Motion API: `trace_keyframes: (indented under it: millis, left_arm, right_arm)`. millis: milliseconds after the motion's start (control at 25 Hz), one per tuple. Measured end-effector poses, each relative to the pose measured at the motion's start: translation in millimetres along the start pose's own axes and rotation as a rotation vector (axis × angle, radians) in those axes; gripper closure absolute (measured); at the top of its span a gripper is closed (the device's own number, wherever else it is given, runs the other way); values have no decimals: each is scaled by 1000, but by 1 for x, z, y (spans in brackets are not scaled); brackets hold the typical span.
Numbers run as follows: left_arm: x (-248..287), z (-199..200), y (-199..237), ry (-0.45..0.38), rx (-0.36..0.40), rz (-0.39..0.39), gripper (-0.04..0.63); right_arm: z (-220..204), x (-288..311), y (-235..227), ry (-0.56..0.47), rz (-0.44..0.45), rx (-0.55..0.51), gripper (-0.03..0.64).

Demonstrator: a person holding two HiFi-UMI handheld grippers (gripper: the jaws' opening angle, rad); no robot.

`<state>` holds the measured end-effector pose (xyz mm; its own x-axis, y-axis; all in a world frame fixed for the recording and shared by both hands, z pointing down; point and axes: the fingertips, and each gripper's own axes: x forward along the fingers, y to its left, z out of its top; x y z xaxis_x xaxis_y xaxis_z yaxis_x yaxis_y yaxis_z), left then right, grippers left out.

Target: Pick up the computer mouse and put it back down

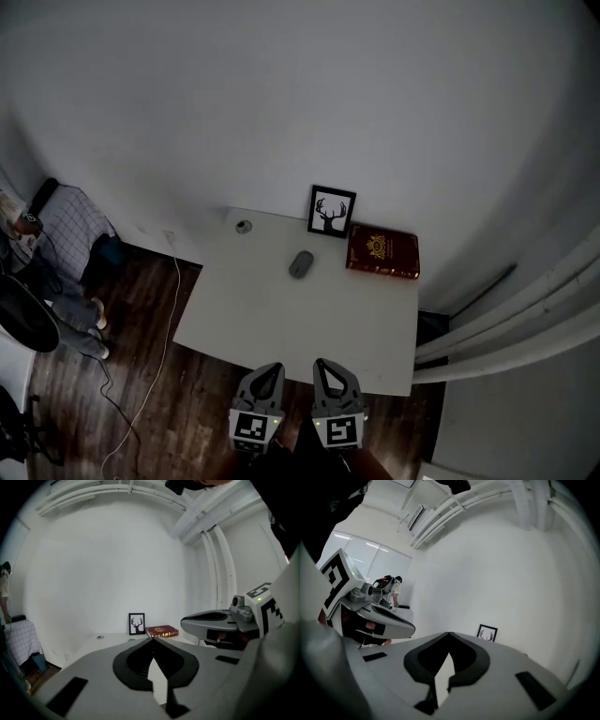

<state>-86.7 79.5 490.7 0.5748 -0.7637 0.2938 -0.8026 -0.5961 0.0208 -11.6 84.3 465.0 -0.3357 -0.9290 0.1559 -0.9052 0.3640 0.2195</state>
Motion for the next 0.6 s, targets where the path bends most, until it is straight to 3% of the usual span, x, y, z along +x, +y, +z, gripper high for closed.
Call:
trace_keyframes:
  millis: [120,400,600]
  left_arm:
    - [-29,-6,-3,-48,-12,-20,594]
    - [-67,-4,-20,-74,-26,-52,595]
    - [-68,22,-32,-120,-16,-45,594]
  right_arm:
    - [15,-23,22,-18,-15,-32,597]
    - [31,-64,39,-40,-72,-12,597]
    - [52,-72,32,-98,-53,-3,597]
